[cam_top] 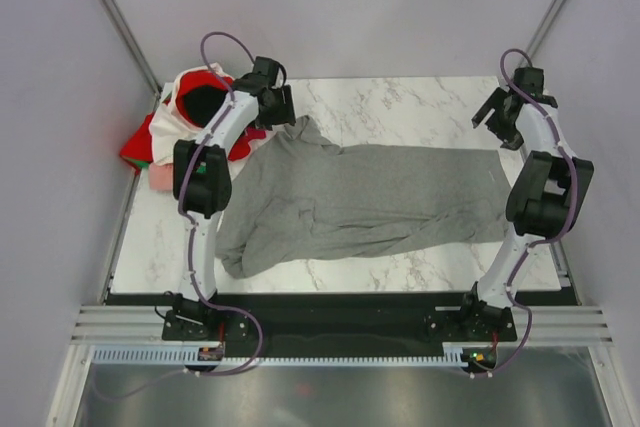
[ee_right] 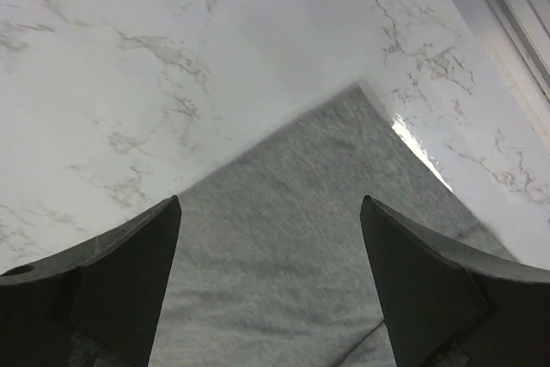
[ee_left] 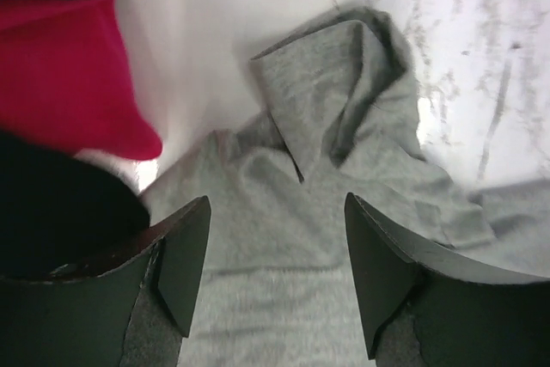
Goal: Fold and stack the t-shirts
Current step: Fold the tshirt
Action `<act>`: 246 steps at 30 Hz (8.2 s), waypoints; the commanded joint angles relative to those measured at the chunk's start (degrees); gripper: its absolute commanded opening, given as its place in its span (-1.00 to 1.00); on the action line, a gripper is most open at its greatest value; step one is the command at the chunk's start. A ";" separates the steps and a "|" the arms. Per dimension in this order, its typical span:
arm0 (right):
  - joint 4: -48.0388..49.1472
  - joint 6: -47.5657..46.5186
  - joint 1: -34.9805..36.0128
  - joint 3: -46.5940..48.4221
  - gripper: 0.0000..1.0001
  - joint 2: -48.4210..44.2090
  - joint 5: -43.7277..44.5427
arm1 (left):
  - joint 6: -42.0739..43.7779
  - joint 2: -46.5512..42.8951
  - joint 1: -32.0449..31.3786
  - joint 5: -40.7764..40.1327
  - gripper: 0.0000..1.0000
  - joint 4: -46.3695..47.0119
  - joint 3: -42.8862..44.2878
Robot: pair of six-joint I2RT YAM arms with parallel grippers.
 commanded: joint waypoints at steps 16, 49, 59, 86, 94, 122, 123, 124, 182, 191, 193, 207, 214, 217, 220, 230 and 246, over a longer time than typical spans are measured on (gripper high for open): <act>1.00 -5.80 -0.05 6.86 0.51 15.76 8.50 | 3.48 17.77 -0.91 0.71 0.11 0.20 14.79; 11.54 -2.38 -2.06 -16.22 -1.00 -7.78 -0.54 | -4.07 -36.87 -2.66 -13.09 -0.96 5.91 -32.91; 13.13 3.33 -10.41 -27.49 0.08 -14.19 -1.07 | -21.56 -65.63 -8.02 -10.19 0.11 2.94 -70.89; 13.83 8.34 15.33 -49.81 0.90 -22.89 -7.21 | -30.72 -31.53 -16.02 -19.51 0.11 9.96 -60.04; 22.60 33.80 42.31 -63.88 0.89 -34.23 -13.03 | -25.71 5.34 -15.06 -13.46 0.11 3.90 -5.41; -6.98 -0.17 47.95 13.95 0.92 7.10 6.67 | -9.61 -42.58 -2.14 1.32 0.90 17.78 -33.12; -8.21 -1.14 47.68 19.73 0.92 9.94 5.79 | -10.66 -46.53 -2.31 -0.16 0.89 18.04 -37.64; -10.31 -2.62 47.24 22.57 0.91 15.27 4.48 | -11.63 -53.18 -2.40 -0.52 0.88 18.30 -41.86; 7.16 13.88 25.97 -58.50 0.45 -52.69 -1.07 | -42.75 -46.59 -37.64 1.76 0.42 32.02 -74.61; 15.93 16.17 26.23 -71.08 0.24 -48.57 -12.39 | -45.65 -39.10 -39.75 -0.17 0.26 32.80 -72.58; 16.38 16.52 26.93 -72.58 0.24 -48.74 -12.67 | -45.92 -38.40 -39.75 -0.61 0.25 33.24 -72.84; 12.96 23.99 38.08 -76.19 0.17 -56.40 -9.42 | -44.87 -34.27 -39.93 0.18 0.22 36.85 -70.13; 13.49 24.26 40.47 -74.52 -0.33 -53.40 -7.05 | -45.04 -29.08 -40.02 2.20 -0.16 38.43 -67.49; 13.31 23.91 40.47 -74.17 -0.63 -53.84 -6.17 | -44.34 -28.12 -40.02 1.85 -0.63 38.35 -66.25; 12.79 22.85 40.47 -72.86 -0.99 -53.93 -5.99 | -43.55 -28.28 -39.93 1.85 -0.96 38.17 -65.64; -0.82 20.91 40.47 -64.15 -1.00 -61.21 -3.97 | -46.62 -42.33 -40.98 1.32 -0.96 29.91 -68.44; -19.03 26.10 41.79 -58.71 -1.00 -78.36 -5.55 | -61.38 -61.33 -54.07 -2.81 -0.96 16.29 -76.27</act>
